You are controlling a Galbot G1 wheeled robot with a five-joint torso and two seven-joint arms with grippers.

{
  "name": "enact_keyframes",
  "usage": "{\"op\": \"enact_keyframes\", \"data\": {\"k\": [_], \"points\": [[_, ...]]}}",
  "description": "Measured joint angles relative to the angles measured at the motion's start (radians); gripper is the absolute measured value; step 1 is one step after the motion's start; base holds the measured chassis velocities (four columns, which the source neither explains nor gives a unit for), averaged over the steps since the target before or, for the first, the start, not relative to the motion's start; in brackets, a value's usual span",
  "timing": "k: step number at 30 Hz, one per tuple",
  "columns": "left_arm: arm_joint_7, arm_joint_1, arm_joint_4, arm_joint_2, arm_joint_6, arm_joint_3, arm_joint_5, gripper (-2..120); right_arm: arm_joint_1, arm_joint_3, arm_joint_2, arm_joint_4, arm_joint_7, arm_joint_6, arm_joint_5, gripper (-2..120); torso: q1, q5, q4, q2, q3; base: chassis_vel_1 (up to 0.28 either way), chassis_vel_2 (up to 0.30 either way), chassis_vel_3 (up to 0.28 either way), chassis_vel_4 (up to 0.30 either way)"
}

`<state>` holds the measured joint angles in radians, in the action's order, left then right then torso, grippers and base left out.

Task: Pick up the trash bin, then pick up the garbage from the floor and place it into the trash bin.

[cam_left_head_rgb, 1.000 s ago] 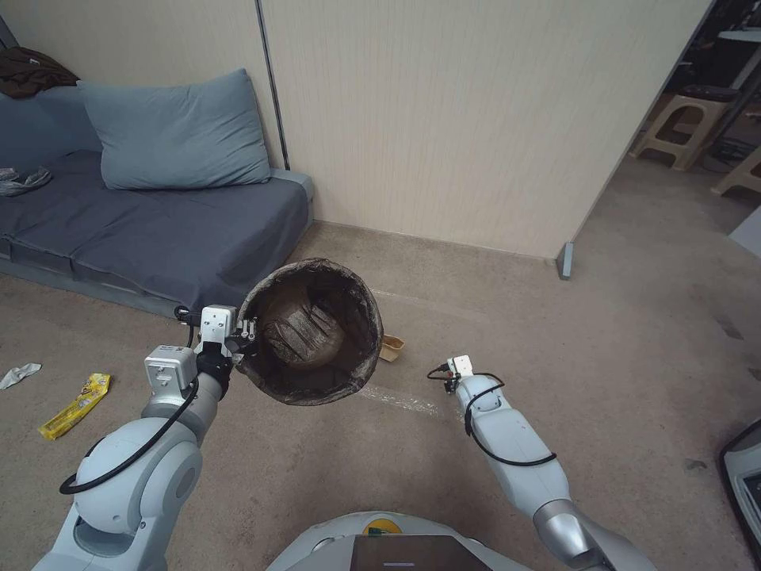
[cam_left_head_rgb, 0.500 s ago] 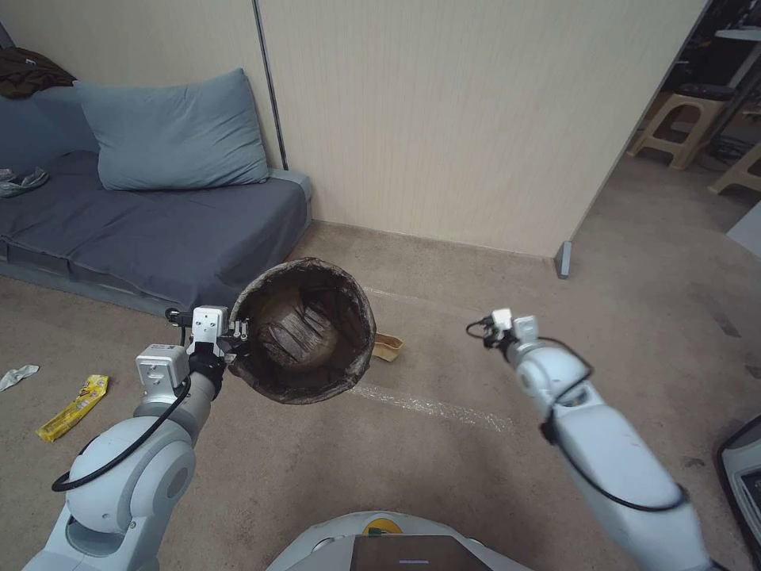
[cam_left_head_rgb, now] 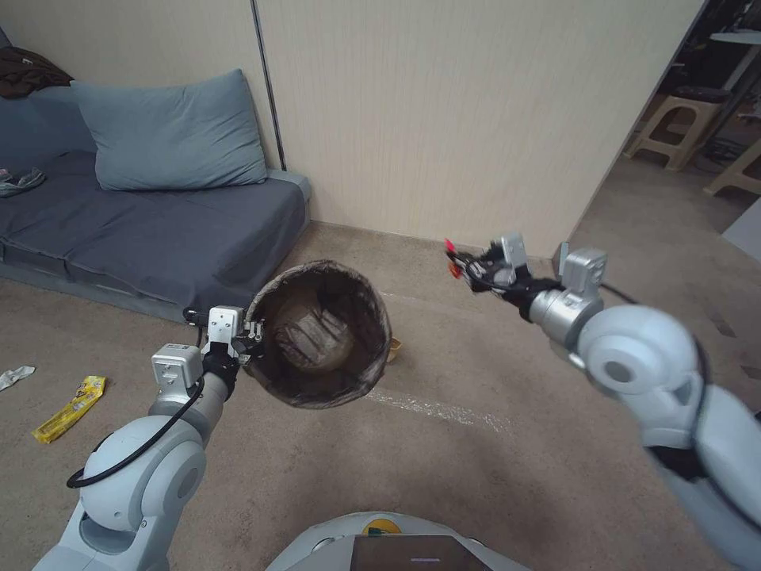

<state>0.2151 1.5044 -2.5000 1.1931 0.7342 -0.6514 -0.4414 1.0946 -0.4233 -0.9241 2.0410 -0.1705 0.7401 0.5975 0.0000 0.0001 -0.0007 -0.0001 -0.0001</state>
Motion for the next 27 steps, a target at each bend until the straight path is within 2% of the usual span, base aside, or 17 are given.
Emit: {"op": "enact_keyframes", "data": {"k": [2, 3, 4, 5, 6, 8, 10, 11, 12, 13, 14, 16, 17, 19, 20, 22, 27], "points": [[-0.001, -0.001, 0.0, 0.001, 0.0, 0.003, 0.002, 0, 0.001, -0.012, 0.021, 0.057, -0.002, -0.002, 0.04, 0, 0.0, -0.0013, 0.0009, 0.0, 0.0, 0.0, 0.0, 0.0, 0.0], [-0.002, -0.001, 0.0, 0.001, 0.0, 0.004, 0.003, 0, 0.003, -0.012, 0.023, 0.063, -0.002, -0.001, 0.048, 0, 0.0, 0.0005, 0.0012, 0.0, 0.0, 0.0, 0.0, 0.0, 0.0], [-0.021, -0.011, 0.0, 0.006, 0.001, 0.028, 0.009, 0, -0.057, -0.024, 0.088, 0.188, -0.024, -0.001, 0.326, 0, 0.0, 0.0006, 0.0005, 0.0, 0.0, 0.0, 0.0, 0.0, 0.0], [-0.021, -0.011, 0.0, 0.006, 0.001, 0.028, 0.009, 0, -0.057, -0.024, 0.088, 0.188, -0.024, -0.001, 0.326, 0, 0.0, 0.0006, 0.0005, 0.0, 0.0, 0.0, 0.0, 0.0, 0.0], [-0.027, -0.015, 0.0, 0.007, 0.001, 0.036, 0.01, 0, -0.127, -0.012, 0.141, 0.262, -0.025, -0.003, 0.456, 0, 0.0, -0.0028, 0.0003, 0.0, 0.0, 0.0, 0.0, 0.0, 0.0], [-0.029, -0.017, 0.0, 0.006, 0.0, 0.04, 0.011, 0, -0.286, 0.072, 0.212, 0.322, -0.009, -0.001, 0.613, 0, 0.0, 0.0013, 0.001, 0.0, 0.0, 0.0, 0.0, 0.0, 0.0], [-0.032, -0.017, 0.001, 0.006, 0.001, 0.041, 0.011, 0, -0.364, 0.123, 0.231, 0.33, -0.003, -0.003, 0.658, 0, 0.0, 0.0003, 0.001, 0.0, 0.0, 0.0, 0.0, 0.0, 0.0], [-0.035, -0.018, 0.004, 0.005, 0.001, 0.042, 0.01, 0, -0.509, 0.252, 0.252, 0.33, 0.012, -0.002, 0.716, 0, 0.0, -0.001, 0.0011, 0.0, 0.0, 0.0, 0.0, 0.0, 0.0], [-0.036, -0.019, 0.005, 0.004, 0.001, 0.041, 0.01, 0, -0.67, 0.405, 0.251, 0.307, 0.023, -0.002, 0.747, 0, 0.0, 0.0008, 0.0005, 0.0, 0.0, 0.0, 0.0, 0.0, 0.0], [-0.037, -0.021, 0.007, 0.005, 0.002, 0.041, 0.01, 0, -0.812, 0.535, 0.228, 0.29, 0.019, -0.002, 0.771, 0, 0.0, -0.0008, 0.0006, 0.0, 0.0, 0.0, 0.0, 0.0, 0.0], [-0.037, -0.021, 0.007, 0.005, 0.002, 0.041, 0.01, 0, -0.812, 0.535, 0.228, 0.29, 0.019, -0.002, 0.771, 0, 0.0, -0.0008, 0.0006, 0.0, 0.0, 0.0, 0.0, 0.0, 0.0], [-0.039, -0.023, 0.011, 0.01, 0.002, 0.039, 0.01, 0, -0.968, 0.697, 0.16, 0.26, 0.003, -0.003, 0.796, 0, 0.0, -0.0001, 0.0013, 0.0, 0.0, 0.0, 0.0, 0.0, 0.0], [-0.039, -0.023, 0.011, 0.01, 0.002, 0.039, 0.01, 0, -0.968, 0.697, 0.16, 0.26, 0.003, -0.003, 0.796, 0, 0.0, -0.0001, 0.0013, 0.0, 0.0, 0.0, 0.0, 0.0, 0.0], [-0.04, -0.023, 0.013, 0.014, 0.002, 0.035, 0.012, 0, -1.053, 0.837, 0.08, 0.233, -0.038, -0.003, 0.821, 0, 0.0, -0.0004, 0.001, 0.0, 0.0, 0.0, 0.0, 0.0, 0.0], [-0.04, -0.023, 0.013, 0.014, 0.002, 0.035, 0.012, 0, -1.053, 0.837, 0.08, 0.233, -0.038, -0.003, 0.821, 0, 0.0, -0.0004, 0.001, 0.0, 0.0, 0.0, 0.0, 0.0, 0.0], [-0.04, -0.028, 0.016, 0.014, 0.002, 0.028, 0.013, 0, -1.058, 0.931, 0.037, 0.208, -0.063, -0.003, 0.811, 0, 0.0, -0.0004, 0.0006, 0.0, 0.0, 0.0, 0.0, 0.0, 0.0], [-0.039, -0.034, 0.018, 0.02, 0.002, 0.026, 0.013, 0, -1.037, 1.008, -0.004, 0.148, -0.082, -0.004, 0.774, 0, 0.0, -0.0003, 0.0007, 0.0, 0.0, 0.0, 0.0, 0.0, 0.0]]}}
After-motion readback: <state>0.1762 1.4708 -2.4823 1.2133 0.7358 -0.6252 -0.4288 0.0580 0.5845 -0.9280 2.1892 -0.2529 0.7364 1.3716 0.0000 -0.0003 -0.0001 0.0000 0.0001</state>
